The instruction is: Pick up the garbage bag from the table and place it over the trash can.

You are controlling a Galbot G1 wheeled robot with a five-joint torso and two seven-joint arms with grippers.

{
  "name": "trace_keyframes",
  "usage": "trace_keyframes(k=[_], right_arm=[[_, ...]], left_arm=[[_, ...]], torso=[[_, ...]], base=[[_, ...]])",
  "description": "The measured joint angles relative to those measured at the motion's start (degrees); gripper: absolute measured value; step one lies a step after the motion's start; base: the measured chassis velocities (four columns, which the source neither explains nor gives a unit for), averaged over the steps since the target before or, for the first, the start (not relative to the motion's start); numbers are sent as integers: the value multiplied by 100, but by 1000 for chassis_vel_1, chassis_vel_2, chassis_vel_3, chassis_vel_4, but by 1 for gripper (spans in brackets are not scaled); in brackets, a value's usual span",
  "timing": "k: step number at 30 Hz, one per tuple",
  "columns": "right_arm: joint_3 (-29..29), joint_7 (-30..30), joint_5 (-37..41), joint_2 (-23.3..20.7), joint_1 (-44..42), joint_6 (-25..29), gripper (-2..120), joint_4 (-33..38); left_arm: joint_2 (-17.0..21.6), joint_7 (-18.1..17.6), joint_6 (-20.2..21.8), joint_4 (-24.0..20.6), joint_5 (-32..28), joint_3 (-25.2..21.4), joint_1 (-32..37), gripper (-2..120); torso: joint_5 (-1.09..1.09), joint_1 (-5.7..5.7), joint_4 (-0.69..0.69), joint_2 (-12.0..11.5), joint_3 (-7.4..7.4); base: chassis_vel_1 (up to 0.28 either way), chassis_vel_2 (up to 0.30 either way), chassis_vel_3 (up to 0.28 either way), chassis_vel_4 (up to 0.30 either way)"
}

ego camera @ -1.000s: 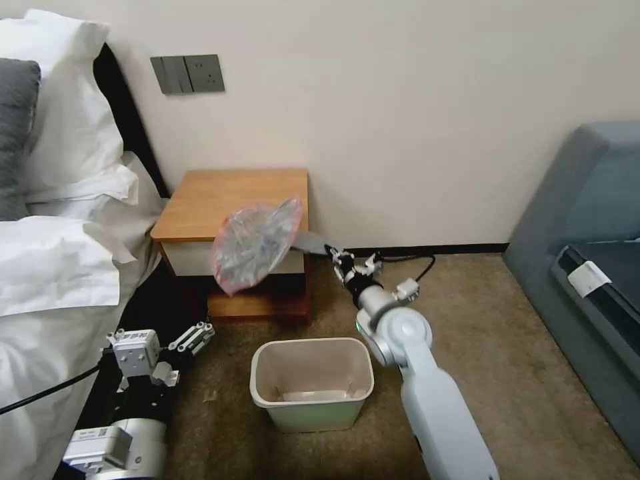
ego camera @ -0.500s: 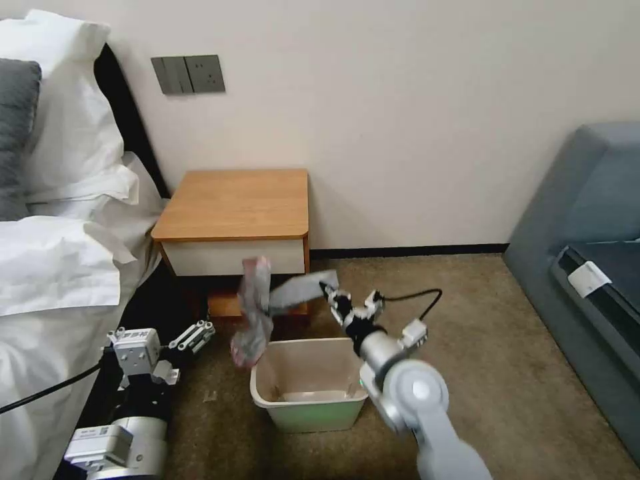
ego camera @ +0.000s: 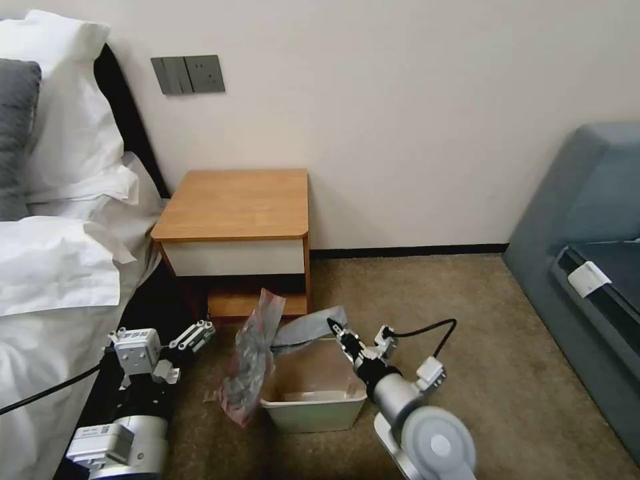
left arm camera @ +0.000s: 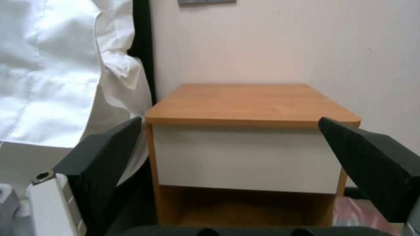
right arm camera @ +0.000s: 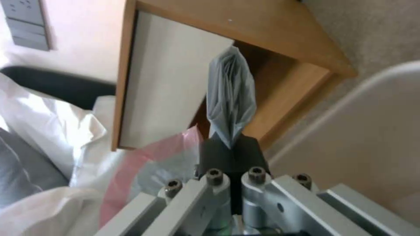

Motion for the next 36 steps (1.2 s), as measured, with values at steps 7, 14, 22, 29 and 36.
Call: trace_keyframes(k=[7, 14, 22, 29, 36], right_arm=[[-22, -27, -268, -9, -294, 28, 0, 80], [-191, -70, -510, 114, -480, 94, 0, 104], [-402, 43, -967, 152, -591, 91, 11, 85], [-406, 306, -1276, 86, -658, 95, 37, 167], [-413, 597, -1544, 12, -685, 75, 57, 318]], left_arm=[[4, 0, -42, 78, -24, 4, -23, 100], [22, 2, -95, 129, -69, -7, -47, 100], [36, 8, -148, 156, -145, -45, -44, 100], [38, 13, -173, 226, -200, -38, -91, 100], [36, 17, -177, 278, -228, -19, -152, 100]], torso=[[0, 0, 0, 0, 0], [0, 0, 0, 0, 0], [0, 0, 1, 0, 0], [0, 0, 0, 0, 0], [0, 0, 0, 0, 0]], base=[[0, 0, 0, 0], [0, 0, 0, 0], [0, 0, 0, 0], [0, 0, 0, 0], [0, 0, 0, 0]])
